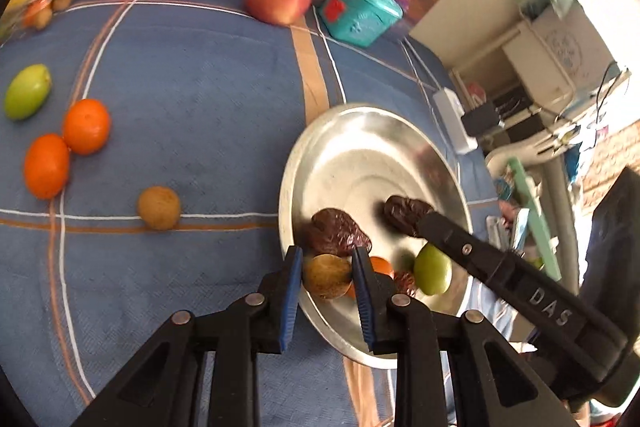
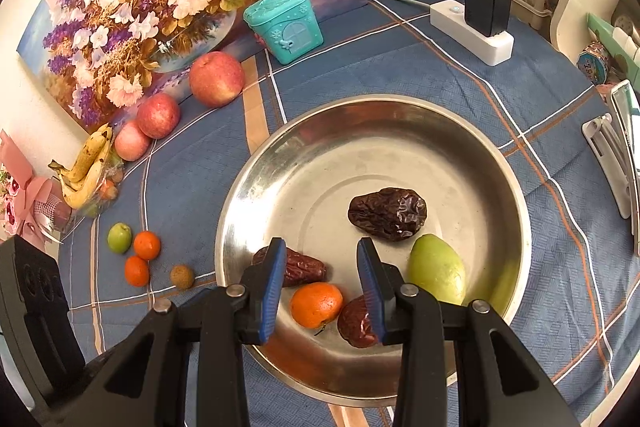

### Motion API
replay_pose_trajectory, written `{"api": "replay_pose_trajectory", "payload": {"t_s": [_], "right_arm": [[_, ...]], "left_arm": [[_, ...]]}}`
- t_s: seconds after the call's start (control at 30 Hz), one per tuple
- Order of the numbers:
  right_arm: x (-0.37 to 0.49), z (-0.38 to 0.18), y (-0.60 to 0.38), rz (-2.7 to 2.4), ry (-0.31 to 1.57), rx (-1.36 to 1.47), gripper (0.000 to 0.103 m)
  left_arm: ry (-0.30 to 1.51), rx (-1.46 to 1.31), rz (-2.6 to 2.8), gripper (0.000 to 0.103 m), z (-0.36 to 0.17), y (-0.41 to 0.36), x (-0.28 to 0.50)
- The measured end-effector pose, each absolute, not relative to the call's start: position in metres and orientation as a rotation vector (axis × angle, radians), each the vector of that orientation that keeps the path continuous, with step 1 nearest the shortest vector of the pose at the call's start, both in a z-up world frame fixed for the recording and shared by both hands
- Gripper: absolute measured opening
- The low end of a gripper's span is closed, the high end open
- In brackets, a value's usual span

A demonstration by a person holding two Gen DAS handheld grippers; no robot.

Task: Organize fruits
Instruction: 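Carry the brown fruit into the steel plate and open the left tool, then grasp another brown round fruit with the right tool while the left tool grasps a mandarin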

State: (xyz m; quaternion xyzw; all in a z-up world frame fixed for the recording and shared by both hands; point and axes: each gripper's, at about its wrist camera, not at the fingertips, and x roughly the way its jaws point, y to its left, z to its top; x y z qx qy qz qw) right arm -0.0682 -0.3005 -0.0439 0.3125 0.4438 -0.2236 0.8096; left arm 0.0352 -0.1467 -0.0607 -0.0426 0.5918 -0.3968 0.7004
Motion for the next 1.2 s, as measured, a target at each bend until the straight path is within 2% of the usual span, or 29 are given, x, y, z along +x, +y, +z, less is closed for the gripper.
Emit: {"api": "replay_pose_trajectory", "payload": {"t_s": [0.43,0.53,0.57,0.6,0.67,0.77,0.97,1.2], "right_arm": [[-0.063,-0.045,-0.296,-0.463,0.962,0.641,0.038],[-0.059,-0.045,-0.292,-0.453,0.970,0.622,0.038],[-0.058,-0.044,-0.290,-0.447,0.971,0.613,0.038],[-0.054,-0.044,-0.286,-0.432,0.972,0.600,0.038],[-0.047,-0.041,-0.278,-0.387,0.969,0.578,0.038],[-0.029,-0.038,-0.255,-0.277,0.968,0.538,0.044],[0.007,-0.042,-0.204,-0.113,1.003,0.438,0.045],[0.035,-0.076,-0.182,-0.086,1.097,0.409,0.045]], "left_arm": [[1.283,-0.187,-0.753,0.031,-0.057,-0.113,0.059],[1.237,-0.144,-0.634,0.046,-0.053,-0.095,0.072],[1.226,-0.132,-0.588,0.058,-0.051,-0.088,0.078],[1.216,-0.130,-0.550,0.063,-0.051,-0.082,0.082],[1.195,-0.147,-0.483,0.063,-0.048,-0.068,0.091],[1.168,-0.184,-0.403,0.073,-0.045,-0.045,0.101],[1.169,-0.226,-0.371,0.074,-0.051,-0.030,0.116],[1.206,-0.230,-0.328,0.074,-0.074,-0.027,0.132]]}}
